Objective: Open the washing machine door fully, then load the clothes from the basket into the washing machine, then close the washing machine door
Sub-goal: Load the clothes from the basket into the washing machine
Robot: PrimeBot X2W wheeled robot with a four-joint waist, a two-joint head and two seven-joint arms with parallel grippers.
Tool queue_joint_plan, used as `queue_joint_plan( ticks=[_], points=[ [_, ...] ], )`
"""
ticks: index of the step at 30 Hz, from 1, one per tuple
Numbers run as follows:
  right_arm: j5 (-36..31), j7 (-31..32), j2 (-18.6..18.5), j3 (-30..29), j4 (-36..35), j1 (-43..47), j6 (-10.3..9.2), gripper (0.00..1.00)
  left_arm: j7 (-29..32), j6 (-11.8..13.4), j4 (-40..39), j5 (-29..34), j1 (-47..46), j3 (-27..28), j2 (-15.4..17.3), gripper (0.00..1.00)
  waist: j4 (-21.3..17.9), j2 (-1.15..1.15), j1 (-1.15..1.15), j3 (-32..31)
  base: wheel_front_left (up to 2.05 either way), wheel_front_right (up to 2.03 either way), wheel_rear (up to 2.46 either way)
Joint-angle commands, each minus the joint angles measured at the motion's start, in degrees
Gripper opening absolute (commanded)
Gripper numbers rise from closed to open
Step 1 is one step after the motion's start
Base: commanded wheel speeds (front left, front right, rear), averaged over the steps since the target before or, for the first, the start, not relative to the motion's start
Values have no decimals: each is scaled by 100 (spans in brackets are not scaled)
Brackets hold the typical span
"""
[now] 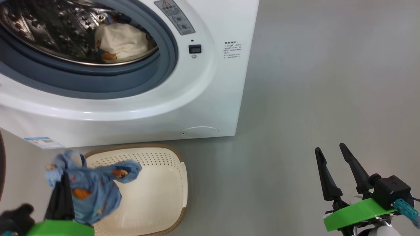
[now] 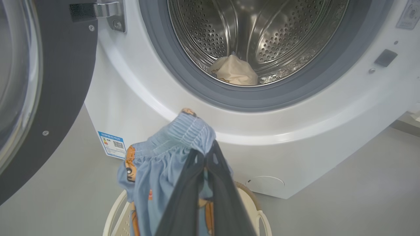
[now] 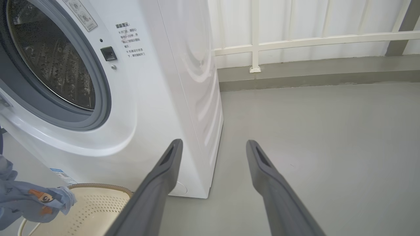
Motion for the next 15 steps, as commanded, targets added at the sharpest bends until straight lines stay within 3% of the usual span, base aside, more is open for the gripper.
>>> queue_joint_plan(
  ticks=[1, 15],
  points=[
    [43, -28, 2, 136, -148, -79, 8, 100, -79, -14, -191, -48, -277, 231, 167, 0, -49, 0, 0, 104, 0, 0, 0],
    [25, -28, 229, 147, -185, -473, 8, 100, -79, -14, -444, 103, -2506, 334, 812, 0, -364, 0, 0, 752, 0, 0, 0]
  ],
)
